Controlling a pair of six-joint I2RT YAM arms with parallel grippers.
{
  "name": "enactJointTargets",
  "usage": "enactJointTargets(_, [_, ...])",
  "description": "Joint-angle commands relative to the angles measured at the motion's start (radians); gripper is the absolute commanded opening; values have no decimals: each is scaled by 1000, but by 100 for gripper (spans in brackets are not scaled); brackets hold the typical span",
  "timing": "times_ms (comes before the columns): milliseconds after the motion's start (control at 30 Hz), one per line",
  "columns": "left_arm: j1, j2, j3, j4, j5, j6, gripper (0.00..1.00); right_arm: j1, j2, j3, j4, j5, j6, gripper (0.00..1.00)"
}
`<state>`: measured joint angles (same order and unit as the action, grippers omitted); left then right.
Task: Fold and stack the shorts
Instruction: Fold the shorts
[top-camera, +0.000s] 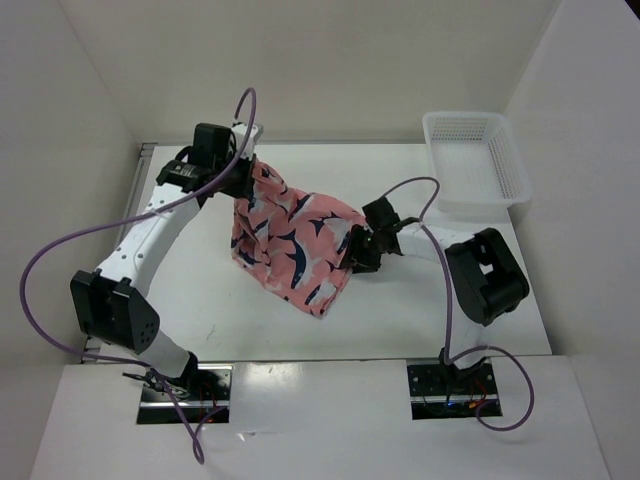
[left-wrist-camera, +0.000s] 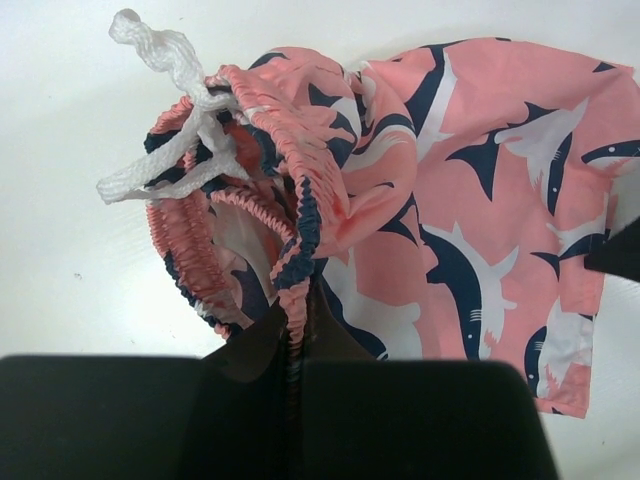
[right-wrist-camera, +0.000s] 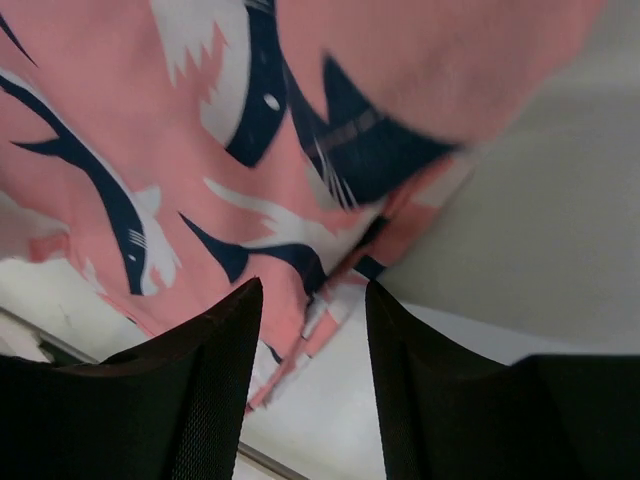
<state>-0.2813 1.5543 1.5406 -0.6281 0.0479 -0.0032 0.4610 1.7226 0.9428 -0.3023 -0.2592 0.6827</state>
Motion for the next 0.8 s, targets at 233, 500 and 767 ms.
enactJointTargets(233, [73, -26, 29, 19, 72, 3, 0, -4, 121, 62, 101, 86, 55, 25])
enactJointTargets(500, [119, -48, 22, 10, 73, 3, 0, -4, 236, 258, 66, 116, 6, 0])
enactJointTargets(767, [77, -30, 84, -81, -130, 3, 0, -15, 345, 435, -18, 140, -116, 0])
